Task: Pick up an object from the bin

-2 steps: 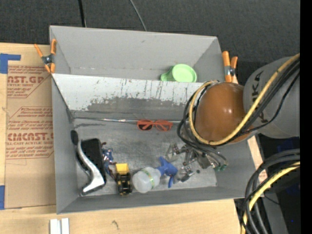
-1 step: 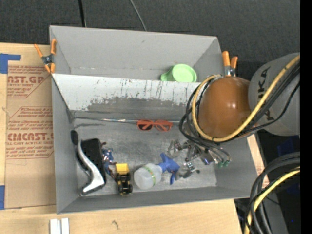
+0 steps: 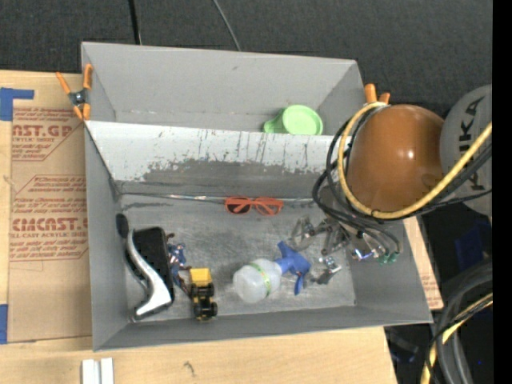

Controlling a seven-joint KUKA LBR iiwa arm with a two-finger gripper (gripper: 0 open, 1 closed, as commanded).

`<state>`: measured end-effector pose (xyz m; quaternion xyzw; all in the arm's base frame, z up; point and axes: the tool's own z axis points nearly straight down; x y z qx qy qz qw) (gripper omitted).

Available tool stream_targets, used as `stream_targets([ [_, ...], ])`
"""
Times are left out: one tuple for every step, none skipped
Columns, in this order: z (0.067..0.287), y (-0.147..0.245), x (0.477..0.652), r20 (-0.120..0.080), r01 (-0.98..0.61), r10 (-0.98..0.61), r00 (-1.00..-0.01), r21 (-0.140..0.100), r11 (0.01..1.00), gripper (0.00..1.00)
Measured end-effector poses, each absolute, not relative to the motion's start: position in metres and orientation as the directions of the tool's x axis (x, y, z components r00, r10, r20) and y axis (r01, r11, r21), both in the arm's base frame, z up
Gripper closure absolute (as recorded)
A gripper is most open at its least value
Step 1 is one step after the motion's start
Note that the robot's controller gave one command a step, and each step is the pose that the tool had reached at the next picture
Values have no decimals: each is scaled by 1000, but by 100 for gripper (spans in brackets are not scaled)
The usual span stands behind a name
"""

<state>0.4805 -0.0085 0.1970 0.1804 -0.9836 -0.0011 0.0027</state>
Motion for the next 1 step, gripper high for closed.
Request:
stream_targets([
  [203, -2, 487, -10, -376, -376, -926, -4, 927, 100],
])
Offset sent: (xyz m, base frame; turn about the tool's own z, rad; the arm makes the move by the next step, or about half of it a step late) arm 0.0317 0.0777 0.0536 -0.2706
